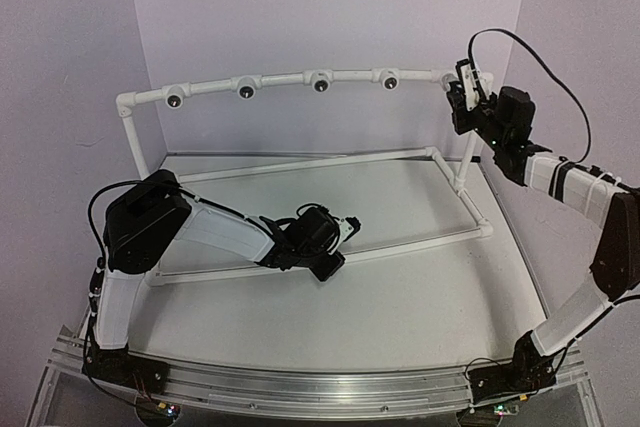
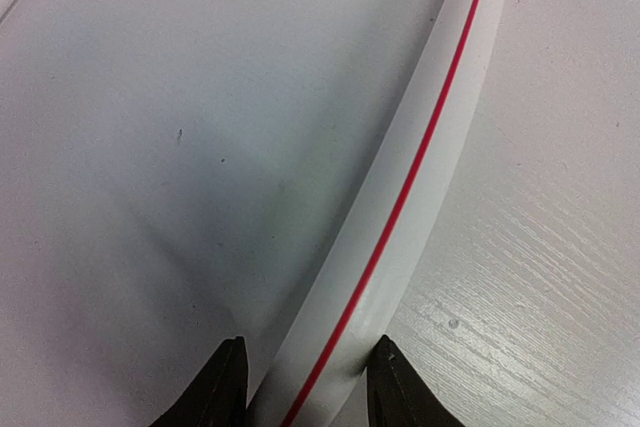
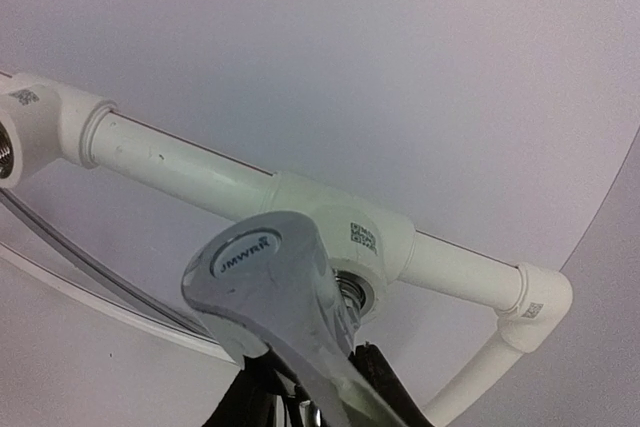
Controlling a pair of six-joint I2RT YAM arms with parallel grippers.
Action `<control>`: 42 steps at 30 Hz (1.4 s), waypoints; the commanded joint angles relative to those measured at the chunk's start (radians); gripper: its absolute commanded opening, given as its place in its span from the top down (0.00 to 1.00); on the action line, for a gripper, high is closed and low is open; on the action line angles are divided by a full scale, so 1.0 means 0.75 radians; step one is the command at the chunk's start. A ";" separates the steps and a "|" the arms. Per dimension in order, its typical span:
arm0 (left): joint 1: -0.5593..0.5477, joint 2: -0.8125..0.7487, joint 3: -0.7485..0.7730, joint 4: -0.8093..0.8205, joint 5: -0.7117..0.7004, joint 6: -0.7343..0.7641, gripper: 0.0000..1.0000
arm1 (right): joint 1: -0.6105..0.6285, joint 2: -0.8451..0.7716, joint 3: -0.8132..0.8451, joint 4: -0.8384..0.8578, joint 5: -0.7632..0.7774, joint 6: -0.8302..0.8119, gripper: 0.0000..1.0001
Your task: Install the water faucets
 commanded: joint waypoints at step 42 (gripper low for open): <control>-0.053 0.229 -0.149 -0.489 0.164 -0.200 1.00 | 0.010 0.127 0.001 0.182 0.342 2.548 0.82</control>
